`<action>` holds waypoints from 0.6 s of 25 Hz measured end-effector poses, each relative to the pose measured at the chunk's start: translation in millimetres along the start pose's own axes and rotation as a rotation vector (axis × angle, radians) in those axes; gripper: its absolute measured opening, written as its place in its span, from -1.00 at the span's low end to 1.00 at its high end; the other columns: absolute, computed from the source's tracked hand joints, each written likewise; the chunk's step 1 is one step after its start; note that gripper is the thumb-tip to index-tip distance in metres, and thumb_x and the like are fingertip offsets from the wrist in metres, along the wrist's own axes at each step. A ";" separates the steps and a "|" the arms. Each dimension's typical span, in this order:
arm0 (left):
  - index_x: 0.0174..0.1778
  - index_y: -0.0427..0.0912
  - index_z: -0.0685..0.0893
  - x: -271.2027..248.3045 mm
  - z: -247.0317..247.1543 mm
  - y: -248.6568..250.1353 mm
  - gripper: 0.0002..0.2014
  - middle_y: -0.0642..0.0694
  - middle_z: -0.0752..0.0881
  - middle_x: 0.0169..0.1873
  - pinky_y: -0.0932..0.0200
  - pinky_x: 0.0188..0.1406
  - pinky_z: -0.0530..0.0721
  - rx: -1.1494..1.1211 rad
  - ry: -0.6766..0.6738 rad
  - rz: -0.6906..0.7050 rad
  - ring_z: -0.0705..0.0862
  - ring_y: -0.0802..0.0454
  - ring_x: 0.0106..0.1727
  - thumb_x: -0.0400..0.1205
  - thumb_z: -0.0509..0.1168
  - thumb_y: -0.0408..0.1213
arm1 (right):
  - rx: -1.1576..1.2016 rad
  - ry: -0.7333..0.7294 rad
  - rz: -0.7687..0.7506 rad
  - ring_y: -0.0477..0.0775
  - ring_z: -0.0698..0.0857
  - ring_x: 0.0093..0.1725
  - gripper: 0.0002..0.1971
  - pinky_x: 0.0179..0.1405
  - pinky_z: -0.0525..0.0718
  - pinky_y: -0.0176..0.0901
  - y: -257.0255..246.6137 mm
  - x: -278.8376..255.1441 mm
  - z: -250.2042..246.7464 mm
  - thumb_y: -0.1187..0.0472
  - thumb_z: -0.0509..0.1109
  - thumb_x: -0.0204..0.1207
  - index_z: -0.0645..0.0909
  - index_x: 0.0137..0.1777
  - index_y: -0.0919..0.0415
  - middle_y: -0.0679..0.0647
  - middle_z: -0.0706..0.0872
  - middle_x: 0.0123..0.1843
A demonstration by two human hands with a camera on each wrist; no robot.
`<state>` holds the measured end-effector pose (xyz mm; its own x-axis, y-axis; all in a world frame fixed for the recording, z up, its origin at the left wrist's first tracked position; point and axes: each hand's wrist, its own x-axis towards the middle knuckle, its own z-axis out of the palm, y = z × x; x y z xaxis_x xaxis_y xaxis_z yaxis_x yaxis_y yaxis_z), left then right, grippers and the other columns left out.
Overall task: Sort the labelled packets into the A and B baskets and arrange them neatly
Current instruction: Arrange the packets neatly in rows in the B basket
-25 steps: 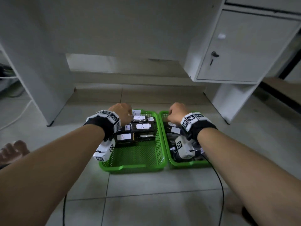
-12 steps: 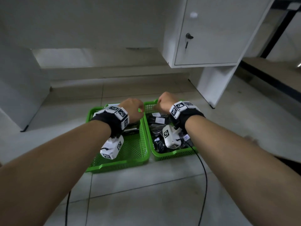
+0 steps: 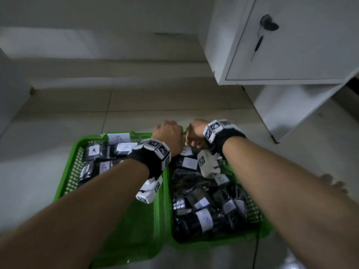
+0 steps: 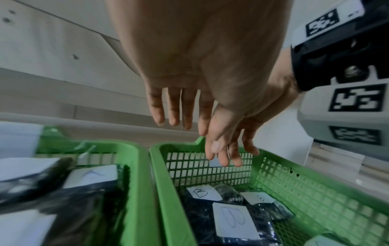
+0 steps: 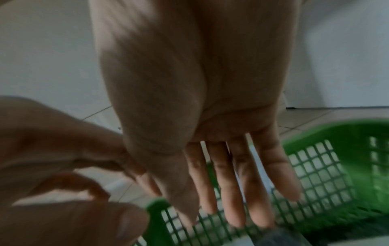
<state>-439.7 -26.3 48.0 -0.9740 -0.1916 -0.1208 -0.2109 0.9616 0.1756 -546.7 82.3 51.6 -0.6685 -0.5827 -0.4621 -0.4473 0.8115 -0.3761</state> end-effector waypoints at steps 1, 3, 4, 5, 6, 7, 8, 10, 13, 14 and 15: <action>0.24 -0.10 0.64 7.1 6.5 6.4 -0.62 -0.16 0.57 0.24 -0.14 0.24 0.60 0.039 -0.032 -0.027 0.52 -0.20 0.34 0.48 0.34 -0.19 | -0.030 0.003 -0.009 -0.16 0.64 -0.65 -0.70 -0.41 0.56 -0.39 11.2 6.3 8.0 0.33 0.40 0.62 0.56 -0.38 0.23 -0.07 0.64 -0.59; 0.34 -0.11 0.57 9.1 17.2 7.3 -0.52 -0.16 0.47 0.35 -0.17 0.29 0.55 0.067 -0.100 -0.083 0.43 -0.21 0.42 0.46 0.37 -0.22 | -0.144 0.164 -0.039 0.06 0.62 -0.45 -0.77 -0.29 0.61 -0.21 27.7 -4.7 22.7 0.23 0.49 0.48 0.61 -0.39 0.22 0.04 0.66 -0.44; 0.35 -0.10 0.57 7.0 21.2 6.2 -0.50 -0.15 0.42 0.40 -0.18 0.31 0.54 0.063 -0.129 -0.100 0.40 -0.21 0.45 0.45 0.39 -0.25 | -0.174 0.218 -0.041 0.09 0.60 -0.37 -0.81 -0.24 0.61 -0.16 37.1 -16.6 26.6 0.18 0.52 0.45 0.62 -0.34 0.17 0.04 0.64 -0.36; 0.34 -0.10 0.58 3.8 23.9 0.5 -0.50 -0.11 0.36 0.46 -0.17 0.34 0.55 0.049 -0.145 -0.105 0.37 -0.20 0.48 0.43 0.42 -0.27 | -0.143 0.246 -0.053 0.11 0.61 -0.31 -0.85 -0.20 0.62 -0.14 46.1 -27.3 28.6 0.16 0.52 0.46 0.64 -0.29 0.14 0.05 0.65 -0.30; 0.31 -0.10 0.61 -3.0 27.9 -4.4 -0.50 -0.07 0.31 0.50 -0.14 0.38 0.56 0.032 -0.157 -0.103 0.34 -0.17 0.52 0.42 0.45 -0.31 | -0.108 0.250 -0.052 0.14 0.67 -0.24 -0.88 -0.17 0.63 -0.13 56.4 -37.8 32.0 0.15 0.50 0.47 0.67 -0.24 0.14 0.07 0.69 -0.25; 0.29 -0.09 0.62 -8.5 32.2 -9.1 -0.49 -0.03 0.31 0.50 -0.11 0.41 0.56 0.021 -0.149 -0.095 0.34 -0.15 0.53 0.39 0.48 -0.34 | -0.089 0.250 -0.040 0.17 0.74 -0.13 -0.91 -0.13 0.64 -0.14 65.1 -41.9 33.6 0.16 0.49 0.47 0.71 -0.15 0.17 0.11 0.76 -0.16; 0.28 -0.08 0.63 -15.1 36.8 -11.3 -0.48 -0.01 0.34 0.47 -0.09 0.40 0.58 0.010 -0.122 -0.090 0.36 -0.15 0.53 0.38 0.49 -0.37 | -0.090 0.232 -0.003 0.20 0.77 -0.01 -0.86 -0.08 0.66 -0.15 72.3 -48.2 36.8 0.17 0.50 0.48 0.74 -0.02 0.21 0.14 0.79 -0.03; 0.29 -0.04 0.60 -24.9 41.9 -14.5 -0.48 -0.01 0.41 0.40 -0.10 0.39 0.61 -0.022 -0.062 -0.096 0.41 -0.16 0.50 0.38 0.47 -0.38 | -0.076 0.170 0.059 0.22 0.75 0.16 -0.65 0.04 0.66 -0.15 82.3 -53.2 43.5 0.16 0.55 0.48 0.70 0.23 0.26 0.18 0.77 0.20; 0.29 -0.08 0.62 -32.4 34.6 -11.7 -0.59 -0.07 0.40 0.42 -0.16 0.40 0.59 0.017 -0.109 -0.082 0.42 -0.20 0.52 0.49 0.39 -0.30 | 0.039 0.109 0.079 0.25 0.66 0.40 -0.41 0.29 0.62 -0.10 87.8 -70.2 53.6 0.16 0.57 0.50 0.55 0.50 0.29 0.22 0.65 0.47; 0.28 -0.07 0.63 -33.4 31.8 -10.1 -0.59 -0.08 0.41 0.39 -0.17 0.37 0.60 0.031 -0.129 -0.087 0.44 -0.20 0.49 0.49 0.38 -0.26 | 0.071 0.099 0.071 0.24 0.60 0.47 -0.34 0.37 0.57 -0.10 90.3 -72.5 57.5 0.15 0.57 0.51 0.48 0.58 0.30 0.22 0.59 0.55; 0.26 -0.05 0.64 -34.0 29.3 -9.6 -0.59 -0.07 0.43 0.34 -0.18 0.34 0.61 0.051 -0.148 -0.097 0.48 -0.18 0.45 0.46 0.38 -0.23 | 0.094 0.082 0.066 0.22 0.55 0.54 -0.28 0.43 0.53 -0.11 92.1 -72.0 61.5 0.14 0.57 0.52 0.40 0.64 0.29 0.21 0.53 0.61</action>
<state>-402.1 -23.2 21.8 -0.9257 -0.2571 -0.2775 -0.2955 0.9494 0.1064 -503.3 196.2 0.9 -0.7426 -0.5198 -0.4224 -0.3459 0.8377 -0.4227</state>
